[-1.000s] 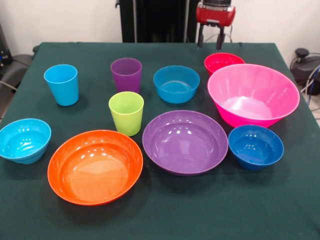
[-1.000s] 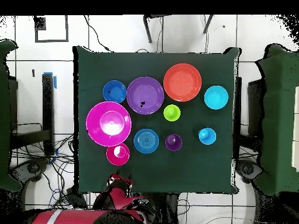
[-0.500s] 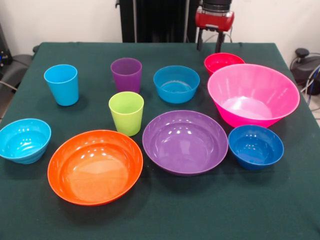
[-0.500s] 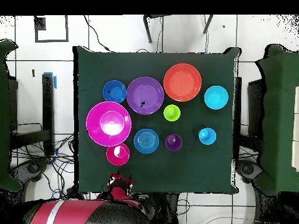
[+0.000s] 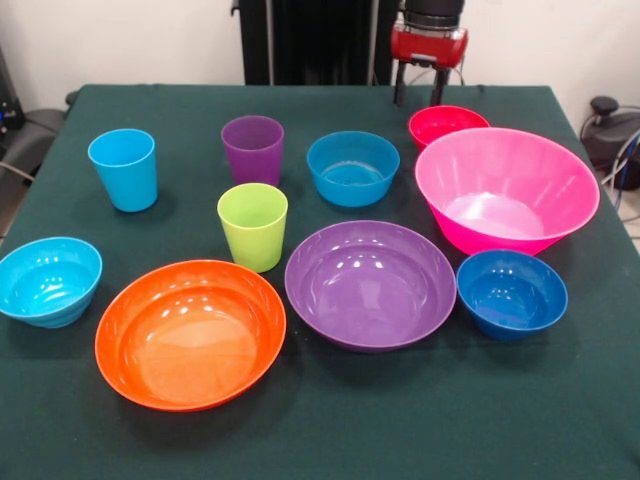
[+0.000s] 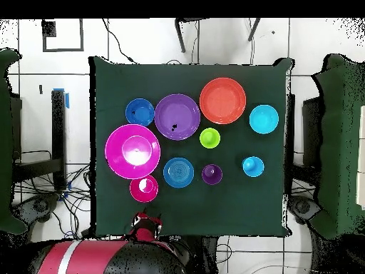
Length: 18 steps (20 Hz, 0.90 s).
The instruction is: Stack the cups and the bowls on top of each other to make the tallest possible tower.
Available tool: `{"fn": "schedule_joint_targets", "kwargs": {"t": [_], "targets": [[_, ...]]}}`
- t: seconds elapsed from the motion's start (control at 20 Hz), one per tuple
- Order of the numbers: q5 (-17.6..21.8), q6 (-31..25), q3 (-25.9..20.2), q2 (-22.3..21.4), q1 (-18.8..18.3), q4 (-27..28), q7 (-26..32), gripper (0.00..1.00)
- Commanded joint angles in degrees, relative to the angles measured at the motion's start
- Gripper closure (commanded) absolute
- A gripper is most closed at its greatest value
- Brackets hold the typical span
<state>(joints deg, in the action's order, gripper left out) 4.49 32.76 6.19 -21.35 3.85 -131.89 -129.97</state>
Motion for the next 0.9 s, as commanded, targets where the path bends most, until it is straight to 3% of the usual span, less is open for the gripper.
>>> {"fn": "schedule_joint_targets", "kwargs": {"t": [0.05,0.25,0.6,0.9], "targets": [[-4.8,0.1,-6.2,-0.7,0.0,7.3,-11.2,0.00],[-4.3,-2.8,-6.5,-5.7,-0.3,3.3,-11.3,0.00],[-4.4,-14.5,-5.5,-19.7,-1.2,-3.8,-9.3,0.00],[-3.7,-19.3,-5.5,-24.5,-2.2,-5.1,-9.0,0.00]]}}
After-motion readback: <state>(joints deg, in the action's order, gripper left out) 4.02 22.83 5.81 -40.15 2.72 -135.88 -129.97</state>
